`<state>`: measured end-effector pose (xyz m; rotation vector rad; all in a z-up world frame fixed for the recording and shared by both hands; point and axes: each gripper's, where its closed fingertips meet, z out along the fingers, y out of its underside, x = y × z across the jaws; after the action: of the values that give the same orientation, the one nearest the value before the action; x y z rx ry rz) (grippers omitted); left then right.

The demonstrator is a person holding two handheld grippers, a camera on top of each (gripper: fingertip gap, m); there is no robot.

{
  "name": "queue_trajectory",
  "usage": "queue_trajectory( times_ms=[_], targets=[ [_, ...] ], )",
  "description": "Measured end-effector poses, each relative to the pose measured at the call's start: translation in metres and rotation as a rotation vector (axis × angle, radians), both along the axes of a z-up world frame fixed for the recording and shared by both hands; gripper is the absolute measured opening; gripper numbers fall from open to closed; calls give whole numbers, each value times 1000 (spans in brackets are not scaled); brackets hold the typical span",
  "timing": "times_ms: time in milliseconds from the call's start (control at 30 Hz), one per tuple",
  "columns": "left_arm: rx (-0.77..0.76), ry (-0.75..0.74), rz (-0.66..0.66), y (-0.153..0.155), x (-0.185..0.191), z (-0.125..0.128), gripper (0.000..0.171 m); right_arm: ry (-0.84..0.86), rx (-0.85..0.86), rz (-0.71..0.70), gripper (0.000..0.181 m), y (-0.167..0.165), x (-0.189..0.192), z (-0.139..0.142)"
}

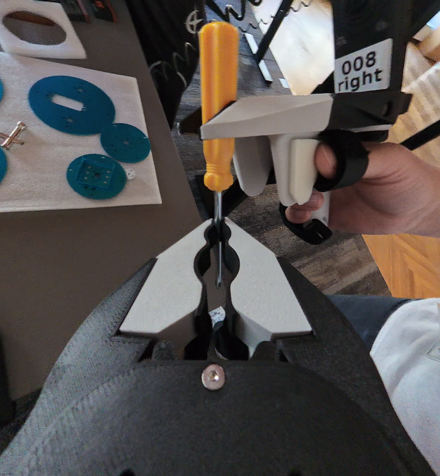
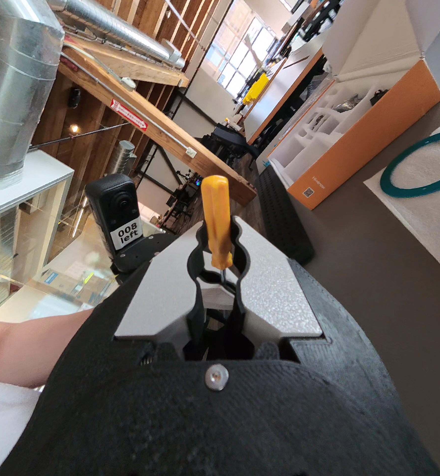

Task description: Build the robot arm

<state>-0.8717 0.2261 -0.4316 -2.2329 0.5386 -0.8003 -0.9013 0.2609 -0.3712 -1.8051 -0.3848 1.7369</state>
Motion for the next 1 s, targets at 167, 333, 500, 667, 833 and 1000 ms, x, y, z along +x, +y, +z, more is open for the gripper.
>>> queue_trajectory(
  times_ms=[167,333,500,667,833,1000],
  targets=[
    [-18,-21,-79,21,-22,-7,1,31,-56,-67,16,26,-16,-11],
    [-45,-17,-217,44,-55,-15,0,49,-102,-109,16,51,-42,-21],
    [-128,-43,-277,71,-74,-24,0,-3,-196,-149,16,83,-56,-40],
    [-78,2,-230,118,-101,-35,19,-117,-397,-226,16,135,-57,-73],
    [-79,-12,-54,139,-165,-42,28,-286,-606,-362,16,207,-45,-129],
    [-113,-20,11,105,-216,-48,23,-573,-856,-354,16,224,-51,-213]
  ],
)
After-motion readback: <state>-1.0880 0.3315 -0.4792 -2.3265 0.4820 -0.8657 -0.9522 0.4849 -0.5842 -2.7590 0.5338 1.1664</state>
